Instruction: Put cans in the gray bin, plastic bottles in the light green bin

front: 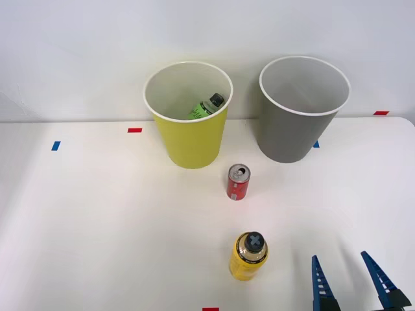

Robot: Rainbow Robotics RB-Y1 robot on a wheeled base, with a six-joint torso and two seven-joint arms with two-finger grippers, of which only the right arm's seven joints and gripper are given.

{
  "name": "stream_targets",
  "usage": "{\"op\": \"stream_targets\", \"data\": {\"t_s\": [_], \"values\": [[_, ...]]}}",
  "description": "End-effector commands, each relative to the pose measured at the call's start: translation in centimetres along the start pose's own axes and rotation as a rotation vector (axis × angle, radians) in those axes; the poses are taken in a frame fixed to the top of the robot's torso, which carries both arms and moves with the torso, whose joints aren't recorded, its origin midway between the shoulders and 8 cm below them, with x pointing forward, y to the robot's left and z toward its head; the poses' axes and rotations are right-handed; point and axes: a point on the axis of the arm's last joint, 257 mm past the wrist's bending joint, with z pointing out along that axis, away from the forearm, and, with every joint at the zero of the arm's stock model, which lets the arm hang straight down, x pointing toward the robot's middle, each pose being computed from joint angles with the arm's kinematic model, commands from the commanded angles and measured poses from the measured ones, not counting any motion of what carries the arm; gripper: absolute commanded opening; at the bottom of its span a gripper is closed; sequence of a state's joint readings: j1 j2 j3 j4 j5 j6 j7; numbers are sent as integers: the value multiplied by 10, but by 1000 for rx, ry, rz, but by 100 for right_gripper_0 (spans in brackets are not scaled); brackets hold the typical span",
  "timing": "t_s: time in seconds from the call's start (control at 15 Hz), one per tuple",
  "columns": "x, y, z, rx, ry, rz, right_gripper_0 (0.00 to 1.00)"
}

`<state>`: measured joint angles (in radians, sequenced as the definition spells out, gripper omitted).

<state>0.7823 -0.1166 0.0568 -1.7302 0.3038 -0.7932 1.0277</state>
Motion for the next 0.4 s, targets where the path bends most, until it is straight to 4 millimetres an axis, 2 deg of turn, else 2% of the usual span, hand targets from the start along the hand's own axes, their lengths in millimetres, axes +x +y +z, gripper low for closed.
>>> {"op": "stream_targets", "data": {"t_s": [0.07,0.4], "values": [[0,0,0,0,0,0,100],[0,0,0,0,0,0,100]]}}
